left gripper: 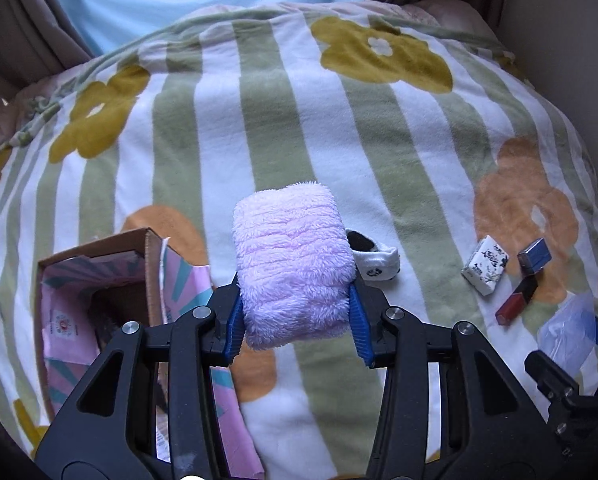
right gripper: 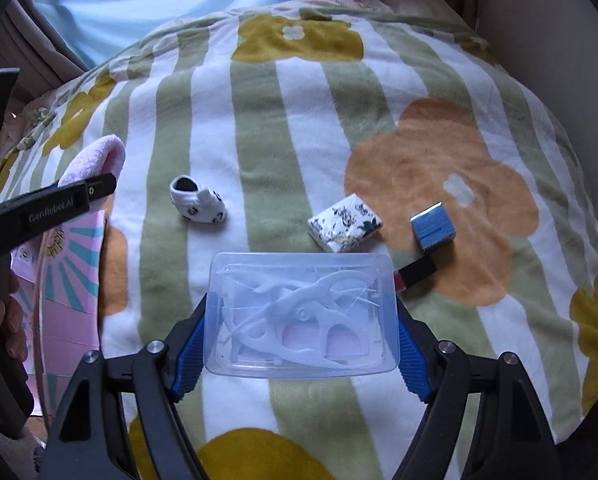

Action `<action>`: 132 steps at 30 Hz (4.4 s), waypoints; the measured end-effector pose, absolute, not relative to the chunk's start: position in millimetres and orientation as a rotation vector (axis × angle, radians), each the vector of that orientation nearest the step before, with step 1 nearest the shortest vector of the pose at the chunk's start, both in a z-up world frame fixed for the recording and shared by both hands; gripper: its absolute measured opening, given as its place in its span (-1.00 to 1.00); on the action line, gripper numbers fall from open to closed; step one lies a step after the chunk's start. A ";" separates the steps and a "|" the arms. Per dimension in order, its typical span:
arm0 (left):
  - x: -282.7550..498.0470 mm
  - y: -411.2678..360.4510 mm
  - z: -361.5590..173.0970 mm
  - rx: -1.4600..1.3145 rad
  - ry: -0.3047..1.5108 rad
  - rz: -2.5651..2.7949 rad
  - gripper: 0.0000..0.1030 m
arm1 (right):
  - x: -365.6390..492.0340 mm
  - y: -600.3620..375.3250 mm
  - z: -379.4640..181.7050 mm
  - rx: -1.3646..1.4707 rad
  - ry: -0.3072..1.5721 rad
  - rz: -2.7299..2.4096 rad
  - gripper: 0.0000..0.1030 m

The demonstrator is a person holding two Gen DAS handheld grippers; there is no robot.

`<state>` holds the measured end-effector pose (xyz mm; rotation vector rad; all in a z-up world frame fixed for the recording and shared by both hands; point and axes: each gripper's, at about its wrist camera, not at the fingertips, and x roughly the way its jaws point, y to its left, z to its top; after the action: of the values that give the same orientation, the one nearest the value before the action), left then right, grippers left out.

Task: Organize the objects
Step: 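Lift the towel with left tool while right tool carries the floss box toward the cardboard box, then release the towel and floss box into the cardboard box, withdraw both tools, then move both tools toward the white sock and red lipstick on the bed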

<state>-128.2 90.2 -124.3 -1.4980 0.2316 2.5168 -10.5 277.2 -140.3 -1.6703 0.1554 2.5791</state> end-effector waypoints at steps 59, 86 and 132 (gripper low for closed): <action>34.5 -125.2 -88.2 -1.868 -0.574 2.930 -0.22 | -89.9 -6.3 -59.7 -2.027 -0.695 3.152 0.48; 13.8 -109.0 -183.6 -2.047 -0.604 2.798 -0.18 | -115.9 -87.2 -193.3 -2.426 -1.076 2.968 0.50; 28.5 -96.9 -41.3 -1.794 -0.312 2.795 1.00 | -63.1 10.5 -30.4 -2.123 -0.636 3.116 0.99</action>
<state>28.5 -96.9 -41.3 -1.7943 -0.3122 2.7953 -63.1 10.5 -30.4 -2.1228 -0.6362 3.1164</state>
